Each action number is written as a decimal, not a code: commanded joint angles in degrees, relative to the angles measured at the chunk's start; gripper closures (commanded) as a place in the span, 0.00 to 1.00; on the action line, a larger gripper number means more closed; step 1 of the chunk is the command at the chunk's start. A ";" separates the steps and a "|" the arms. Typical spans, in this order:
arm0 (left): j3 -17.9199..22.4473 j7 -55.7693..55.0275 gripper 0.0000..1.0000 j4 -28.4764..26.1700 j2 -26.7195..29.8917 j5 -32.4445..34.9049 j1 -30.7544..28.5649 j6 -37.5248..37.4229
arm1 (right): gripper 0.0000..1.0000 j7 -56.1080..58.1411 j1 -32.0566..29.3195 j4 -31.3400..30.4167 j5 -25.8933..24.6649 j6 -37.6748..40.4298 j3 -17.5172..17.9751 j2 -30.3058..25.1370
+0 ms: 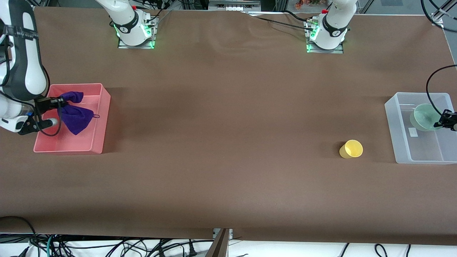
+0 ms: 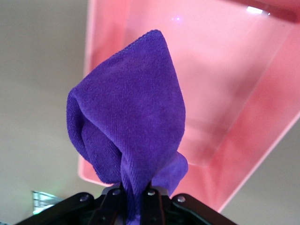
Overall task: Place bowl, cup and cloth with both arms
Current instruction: 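Carry the cloth into the pink bin while the left gripper places the bowl, then release the cloth with the right gripper while the left gripper reaches the cup, then grasp the yellow cup with the left gripper and lift it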
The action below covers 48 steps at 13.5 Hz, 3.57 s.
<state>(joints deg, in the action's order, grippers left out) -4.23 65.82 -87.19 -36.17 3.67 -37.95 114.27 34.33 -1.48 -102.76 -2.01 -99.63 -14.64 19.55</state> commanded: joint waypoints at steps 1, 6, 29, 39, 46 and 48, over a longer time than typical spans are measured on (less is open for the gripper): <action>-0.69 0.72 1.00 3.17 -4.69 2.39 -0.63 2.97 | 1.00 4.43 -1.24 -0.60 -0.54 -4.42 -1.44 2.68; -0.78 -0.25 0.08 3.78 -5.67 2.30 -0.90 2.72 | 0.00 3.38 -1.51 -0.96 1.39 -5.32 -1.44 2.25; -2.88 -42.17 0.19 1.59 -3.02 -4.36 25.04 -4.41 | 0.00 -34.50 -1.42 15.66 4.21 8.48 18.60 -13.74; -2.71 -41.47 1.00 0.71 -3.30 -7.01 24.33 -3.17 | 0.00 -34.50 -1.34 15.83 1.13 12.96 18.68 -15.77; -1.39 -37.55 1.00 10.61 2.06 -1.34 23.01 -25.10 | 0.00 -34.41 -1.77 17.41 0.61 13.05 18.60 -15.16; -0.26 -30.52 1.00 12.83 3.20 8.23 22.84 -27.87 | 0.00 -34.50 -1.77 17.41 0.60 12.70 18.68 -15.16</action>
<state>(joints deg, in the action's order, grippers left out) -5.41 29.27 -76.89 -33.64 5.76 -14.82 89.52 0.20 -2.75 -86.30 -0.68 -87.74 3.51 4.60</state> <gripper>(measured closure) 0.974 0.000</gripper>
